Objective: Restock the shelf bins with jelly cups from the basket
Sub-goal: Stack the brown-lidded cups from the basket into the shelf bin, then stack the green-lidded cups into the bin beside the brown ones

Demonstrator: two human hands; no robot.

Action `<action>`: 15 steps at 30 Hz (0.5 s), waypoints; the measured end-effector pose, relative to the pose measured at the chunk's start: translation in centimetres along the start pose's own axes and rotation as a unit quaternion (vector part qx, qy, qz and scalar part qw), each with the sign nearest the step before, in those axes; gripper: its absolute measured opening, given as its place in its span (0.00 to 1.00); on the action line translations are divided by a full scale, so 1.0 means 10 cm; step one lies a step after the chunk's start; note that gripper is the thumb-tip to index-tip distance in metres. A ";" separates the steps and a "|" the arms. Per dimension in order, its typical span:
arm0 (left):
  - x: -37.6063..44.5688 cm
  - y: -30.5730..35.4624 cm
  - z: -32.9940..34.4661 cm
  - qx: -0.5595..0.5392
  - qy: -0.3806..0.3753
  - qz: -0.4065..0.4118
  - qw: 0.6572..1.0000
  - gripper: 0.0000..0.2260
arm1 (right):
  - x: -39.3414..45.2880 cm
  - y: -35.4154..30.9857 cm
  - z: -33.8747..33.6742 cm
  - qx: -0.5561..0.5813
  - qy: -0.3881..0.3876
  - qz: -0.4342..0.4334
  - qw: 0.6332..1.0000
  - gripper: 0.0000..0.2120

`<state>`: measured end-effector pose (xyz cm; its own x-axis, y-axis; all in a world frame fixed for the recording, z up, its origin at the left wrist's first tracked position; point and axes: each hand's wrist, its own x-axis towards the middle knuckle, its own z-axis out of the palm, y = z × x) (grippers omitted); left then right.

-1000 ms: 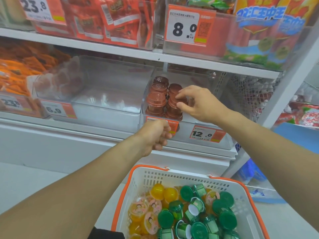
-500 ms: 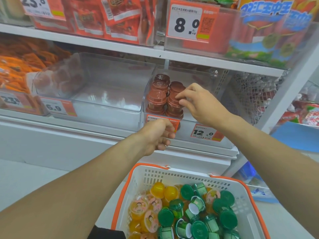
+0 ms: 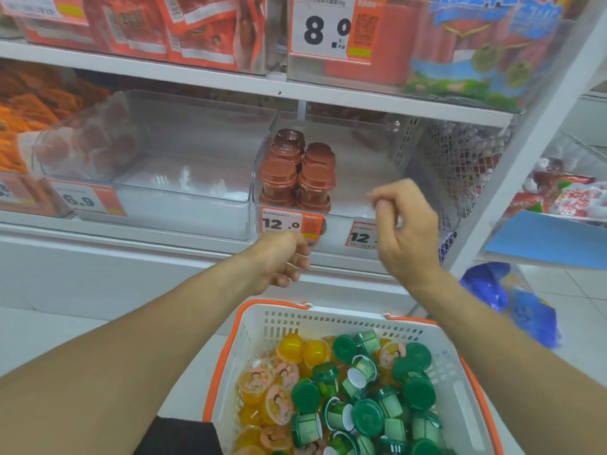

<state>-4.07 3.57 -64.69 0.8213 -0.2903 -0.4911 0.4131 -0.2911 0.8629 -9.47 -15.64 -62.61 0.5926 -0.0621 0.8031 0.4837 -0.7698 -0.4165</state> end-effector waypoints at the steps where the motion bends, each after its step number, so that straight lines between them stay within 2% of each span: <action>1: 0.01 -0.06 0.04 0.029 0.005 -0.003 1.000 0.07 | -0.30 0.05 0.01 0.011 -0.026 0.019 0.999 0.06; 4: 0.08 -0.31 0.22 0.095 0.014 -0.040 0.995 0.08 | -1.33 0.30 0.07 0.026 -0.153 0.167 0.974 0.06; 6: 0.14 -0.57 0.38 0.129 0.015 -0.063 0.990 0.09 | -1.94 0.57 0.04 -0.039 -0.274 0.259 0.925 0.10; 9: 0.23 -0.98 0.64 0.292 0.005 -0.056 0.955 0.11 | -2.51 0.87 -0.09 -0.112 -0.426 0.275 0.854 0.17; 11: 0.25 -1.29 0.83 0.369 -0.003 -0.051 0.928 0.10 | -2.62 0.98 -0.15 -0.157 -0.474 0.247 0.830 0.22; 15: 0.36 -1.95 1.16 0.439 -0.003 -0.083 0.895 0.23 | -2.55 1.03 -0.07 -0.154 -0.481 0.292 0.812 0.31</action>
<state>-13.75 -2.32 -84.64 0.7743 -0.1812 -0.6064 0.0585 -0.9335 0.3536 -20.02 -22.46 -87.10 0.9637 -0.0634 -0.2594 -0.1576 -0.9192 -0.3608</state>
